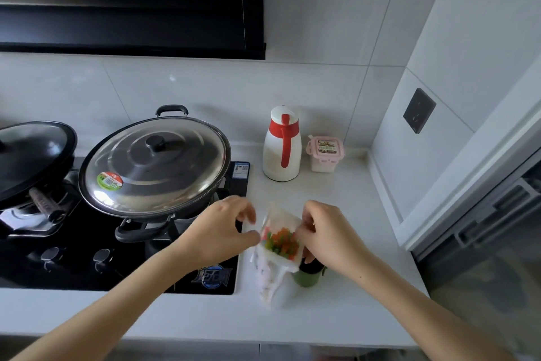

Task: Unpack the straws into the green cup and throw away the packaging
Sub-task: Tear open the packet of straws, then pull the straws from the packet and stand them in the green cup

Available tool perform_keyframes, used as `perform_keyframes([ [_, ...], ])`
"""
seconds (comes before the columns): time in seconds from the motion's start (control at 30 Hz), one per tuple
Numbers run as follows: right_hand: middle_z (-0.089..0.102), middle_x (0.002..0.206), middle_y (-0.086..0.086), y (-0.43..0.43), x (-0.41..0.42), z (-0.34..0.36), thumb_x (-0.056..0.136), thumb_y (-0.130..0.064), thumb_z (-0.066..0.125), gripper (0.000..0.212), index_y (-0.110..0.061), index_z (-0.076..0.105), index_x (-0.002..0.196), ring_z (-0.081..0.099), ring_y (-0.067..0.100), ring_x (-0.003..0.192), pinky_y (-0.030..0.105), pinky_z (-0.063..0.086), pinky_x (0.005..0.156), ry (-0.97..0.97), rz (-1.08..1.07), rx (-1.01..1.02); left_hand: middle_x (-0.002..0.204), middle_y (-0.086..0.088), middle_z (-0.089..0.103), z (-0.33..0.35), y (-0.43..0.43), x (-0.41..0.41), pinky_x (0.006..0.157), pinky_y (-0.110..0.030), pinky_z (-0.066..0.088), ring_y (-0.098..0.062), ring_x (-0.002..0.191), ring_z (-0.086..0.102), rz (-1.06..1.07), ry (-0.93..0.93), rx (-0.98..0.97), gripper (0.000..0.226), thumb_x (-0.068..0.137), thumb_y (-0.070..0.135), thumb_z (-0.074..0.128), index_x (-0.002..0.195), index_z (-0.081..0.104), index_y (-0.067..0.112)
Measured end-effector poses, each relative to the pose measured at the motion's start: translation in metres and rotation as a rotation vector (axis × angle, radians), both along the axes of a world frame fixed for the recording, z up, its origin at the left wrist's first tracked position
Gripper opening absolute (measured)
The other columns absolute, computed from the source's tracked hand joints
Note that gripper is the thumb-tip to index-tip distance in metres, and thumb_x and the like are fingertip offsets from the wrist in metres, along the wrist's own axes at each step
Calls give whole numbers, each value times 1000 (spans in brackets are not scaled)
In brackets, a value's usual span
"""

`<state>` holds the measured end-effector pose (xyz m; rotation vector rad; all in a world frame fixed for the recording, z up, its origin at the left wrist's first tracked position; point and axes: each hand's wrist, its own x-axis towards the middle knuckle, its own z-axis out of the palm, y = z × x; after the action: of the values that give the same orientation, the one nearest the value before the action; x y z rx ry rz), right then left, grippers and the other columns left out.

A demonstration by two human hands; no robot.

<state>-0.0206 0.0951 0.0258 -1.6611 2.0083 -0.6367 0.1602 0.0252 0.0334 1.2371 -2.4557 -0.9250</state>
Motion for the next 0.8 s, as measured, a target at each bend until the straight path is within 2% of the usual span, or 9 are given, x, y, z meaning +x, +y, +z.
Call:
perform_keyframes([
  [0.1,54,67,8,-8,-8,15,86,-11,53,19,-8,43,69,63,19,57,23,42,46,-46,-17,3,138,16,38,-9,-3,11,107,-29,26,0,129,30,-116,243,342,85,61,61,69,133,32,36],
  [0.17,54,61,5,-10,-10,28,85,-9,51,19,-9,43,68,67,14,51,19,40,43,-113,-1,19,147,19,24,-15,0,9,109,-27,21,-1,135,19,-148,299,351,107,53,63,76,138,13,45],
  [0.23,54,58,3,-13,-11,43,84,-8,50,15,-9,45,70,64,7,45,15,38,42,-143,23,24,140,30,28,-14,7,-2,104,-23,30,0,132,27,-196,395,324,109,53,49,84,129,7,62],
  [0.3,57,59,7,-15,-12,56,84,-7,50,11,-6,48,72,68,16,52,26,45,51,-198,47,20,126,31,43,-12,16,-18,91,-19,43,-2,121,44,-233,518,318,110,56,20,88,116,13,75],
  [0.37,58,57,8,-16,-13,67,84,-4,48,10,-3,49,74,68,19,49,37,48,59,-311,67,10,128,15,47,-15,23,-30,88,-25,48,-7,116,50,-146,651,325,116,53,9,88,118,15,73],
  [0.43,56,53,5,-15,-18,78,85,-2,48,13,-3,50,71,63,14,45,37,49,59,-385,43,-23,134,6,45,-18,29,-35,95,-37,47,-12,120,49,-53,755,324,119,52,9,88,128,14,63],
  [0.57,59,45,1,-5,-31,90,87,6,45,25,-3,49,64,62,17,45,26,52,46,-599,9,-31,125,21,50,-17,36,-43,93,-42,48,-9,116,51,75,755,109,104,55,16,86,131,25,53],
  [0.67,62,55,8,2,-43,88,87,7,45,20,0,53,70,63,18,49,25,50,46,-633,-52,-83,119,23,56,-3,32,-49,84,-31,51,-4,105,57,84,670,-132,91,59,21,82,129,31,50],
  [0.8,70,71,-1,13,-65,88,95,-16,48,21,-11,66,84,68,13,63,22,51,54,-762,-174,-279,102,8,65,25,14,-63,72,-28,49,-12,86,60,-42,420,-560,85,58,21,73,133,34,32],
])
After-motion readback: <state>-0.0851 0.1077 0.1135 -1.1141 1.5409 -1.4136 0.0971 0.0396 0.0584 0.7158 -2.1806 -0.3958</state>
